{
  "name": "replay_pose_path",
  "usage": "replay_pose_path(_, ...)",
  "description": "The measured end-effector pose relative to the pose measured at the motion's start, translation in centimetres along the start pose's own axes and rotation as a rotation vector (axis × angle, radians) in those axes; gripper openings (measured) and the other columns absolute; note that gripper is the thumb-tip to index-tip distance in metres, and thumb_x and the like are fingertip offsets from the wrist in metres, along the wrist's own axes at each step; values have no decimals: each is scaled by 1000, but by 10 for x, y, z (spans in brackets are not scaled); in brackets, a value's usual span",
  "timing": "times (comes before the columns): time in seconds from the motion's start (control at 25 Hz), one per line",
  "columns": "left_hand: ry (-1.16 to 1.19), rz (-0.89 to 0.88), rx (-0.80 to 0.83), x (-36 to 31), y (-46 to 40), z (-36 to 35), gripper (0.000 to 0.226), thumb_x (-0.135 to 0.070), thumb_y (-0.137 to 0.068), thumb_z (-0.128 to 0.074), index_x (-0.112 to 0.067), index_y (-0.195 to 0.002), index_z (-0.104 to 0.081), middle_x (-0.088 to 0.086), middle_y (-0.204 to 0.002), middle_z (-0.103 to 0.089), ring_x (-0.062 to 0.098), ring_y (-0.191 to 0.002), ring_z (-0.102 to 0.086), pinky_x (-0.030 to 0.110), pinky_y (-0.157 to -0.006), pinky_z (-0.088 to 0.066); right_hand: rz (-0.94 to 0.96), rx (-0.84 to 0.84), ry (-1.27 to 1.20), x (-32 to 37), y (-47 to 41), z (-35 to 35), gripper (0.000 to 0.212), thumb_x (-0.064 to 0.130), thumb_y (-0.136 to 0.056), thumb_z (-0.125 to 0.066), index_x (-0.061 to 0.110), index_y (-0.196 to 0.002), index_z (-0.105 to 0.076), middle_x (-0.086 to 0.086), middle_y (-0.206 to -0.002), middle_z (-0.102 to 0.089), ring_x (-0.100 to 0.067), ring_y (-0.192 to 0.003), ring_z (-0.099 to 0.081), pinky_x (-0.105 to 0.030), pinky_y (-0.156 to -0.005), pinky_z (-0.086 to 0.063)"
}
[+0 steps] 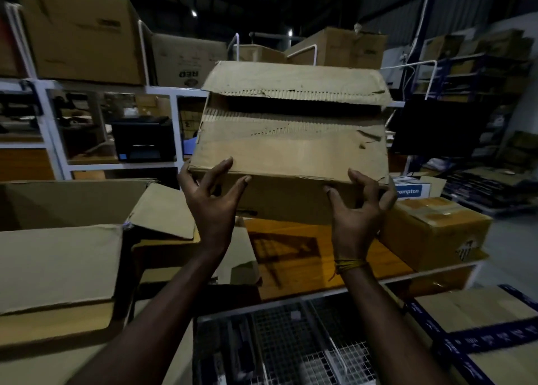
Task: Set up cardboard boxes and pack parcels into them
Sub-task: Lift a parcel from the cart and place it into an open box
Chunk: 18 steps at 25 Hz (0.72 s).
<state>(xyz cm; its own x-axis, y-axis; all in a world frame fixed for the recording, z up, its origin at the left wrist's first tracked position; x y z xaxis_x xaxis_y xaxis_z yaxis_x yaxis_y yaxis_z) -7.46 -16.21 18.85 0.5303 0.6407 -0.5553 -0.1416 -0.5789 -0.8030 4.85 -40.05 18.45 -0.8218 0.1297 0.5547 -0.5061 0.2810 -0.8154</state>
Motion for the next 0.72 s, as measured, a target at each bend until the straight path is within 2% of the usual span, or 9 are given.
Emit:
replay_pose_path(0.2,-49,-53,-55,-47,-13,58,39,-22,-78,-86,-18,-115,-73,20,-143,-35,24,-136,-44,36,-93,-58,56,12,-72,60,12,-4,47,22,-75,-81,27,-118,-62,-21,-136,-40,-39,-127,-48,-44,-97,-51)
replay_pose_path(0.32,-94,-104,-89,-67,-28,101,38,-21,-80,-85,-12,-115,-72,24,-142,-35,24,-137,-43,37,-93,-58,31,30,-149,97,24,-21,48,12,-73,-83,20,-116,-64,-20,-137,-41,-35,-127,-51,-40,-100,-51)
replay_pose_path(0.44,-134,-137,-131,-78,-45,150,41,-22,-80,-84,-8,-117,-71,21,-144,-34,18,-138,-42,41,-93,-58,19,57,-223,136,41,-47,49,7,-73,-84,18,-116,-64,-20,-139,-40,-28,-125,-53,-36,-105,-48)
replay_pose_path(0.6,-186,-172,-161,-86,-67,218,41,-22,-81,-83,-7,-118,-70,19,-146,-32,19,-139,-42,37,-92,-59,15,88,-316,187,72,-89,47,5,-72,-83,16,-115,-65,-20,-144,-35,-5,-122,-52,-27,-105,-46)
replay_pose_path(0.72,-219,-179,-200,-87,-88,273,41,-22,-81,-83,-9,-117,-70,20,-147,-31,29,-138,-42,32,-92,-58,11,112,-374,224,96,-131,48,8,-72,-83,21,-115,-65,-22,-144,-36,-21,-127,-52,-34,-104,-47)
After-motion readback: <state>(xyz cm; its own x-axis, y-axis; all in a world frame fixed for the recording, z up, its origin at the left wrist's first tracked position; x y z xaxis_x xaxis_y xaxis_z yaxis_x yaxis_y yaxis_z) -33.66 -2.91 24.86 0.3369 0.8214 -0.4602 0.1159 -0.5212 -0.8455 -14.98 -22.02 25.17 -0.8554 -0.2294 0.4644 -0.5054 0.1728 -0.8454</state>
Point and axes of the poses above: each hand's wrist, its own y-axis away from the middle knuckle, its own z-axis out of the back of the hand, x = y × z, the point moved 5 cm from there along -y, towards the middle knuckle
